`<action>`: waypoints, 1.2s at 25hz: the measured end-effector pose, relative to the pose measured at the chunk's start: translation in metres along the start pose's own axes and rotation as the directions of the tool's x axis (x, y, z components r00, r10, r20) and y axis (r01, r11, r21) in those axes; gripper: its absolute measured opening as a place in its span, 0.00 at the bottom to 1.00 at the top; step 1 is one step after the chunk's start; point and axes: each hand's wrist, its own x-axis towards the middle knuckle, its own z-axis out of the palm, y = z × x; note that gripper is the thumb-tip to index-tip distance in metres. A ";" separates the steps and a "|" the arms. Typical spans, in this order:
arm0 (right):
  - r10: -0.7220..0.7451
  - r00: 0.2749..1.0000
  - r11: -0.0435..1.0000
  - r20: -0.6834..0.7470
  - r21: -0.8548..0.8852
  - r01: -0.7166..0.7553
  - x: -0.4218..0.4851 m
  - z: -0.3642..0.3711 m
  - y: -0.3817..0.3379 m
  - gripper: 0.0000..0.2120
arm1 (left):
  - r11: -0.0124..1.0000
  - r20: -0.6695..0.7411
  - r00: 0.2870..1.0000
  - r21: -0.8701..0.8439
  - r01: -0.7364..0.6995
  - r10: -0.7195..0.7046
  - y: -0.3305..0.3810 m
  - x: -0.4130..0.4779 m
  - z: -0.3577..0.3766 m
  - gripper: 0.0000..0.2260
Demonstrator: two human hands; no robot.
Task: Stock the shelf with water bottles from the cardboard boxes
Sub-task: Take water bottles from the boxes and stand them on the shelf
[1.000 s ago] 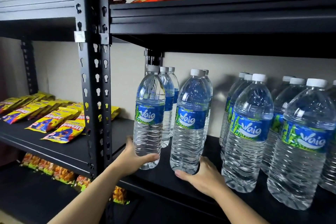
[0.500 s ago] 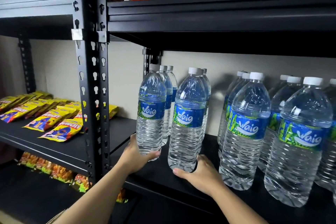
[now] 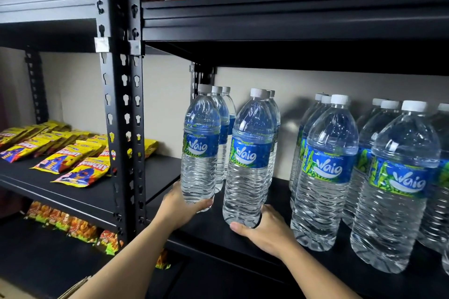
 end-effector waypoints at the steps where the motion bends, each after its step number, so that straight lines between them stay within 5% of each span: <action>1: 0.003 1.000 1.000 0.002 0.000 -0.003 0.000 0.000 0.000 0.45 | 1.000 -0.008 1.000 -0.017 0.010 -0.010 -0.002 0.000 0.000 0.34; 15: -0.019 1.000 0.997 0.017 -0.077 0.021 -0.006 -0.004 -0.006 0.45 | 0.996 0.020 1.000 -0.092 0.013 -0.012 -0.005 0.000 -0.002 0.26; 30: 0.023 0.998 0.996 0.052 -0.089 -0.018 -0.007 -0.007 -0.008 0.44 | 0.991 0.027 0.995 -0.092 -0.094 0.097 -0.008 -0.010 0.000 0.52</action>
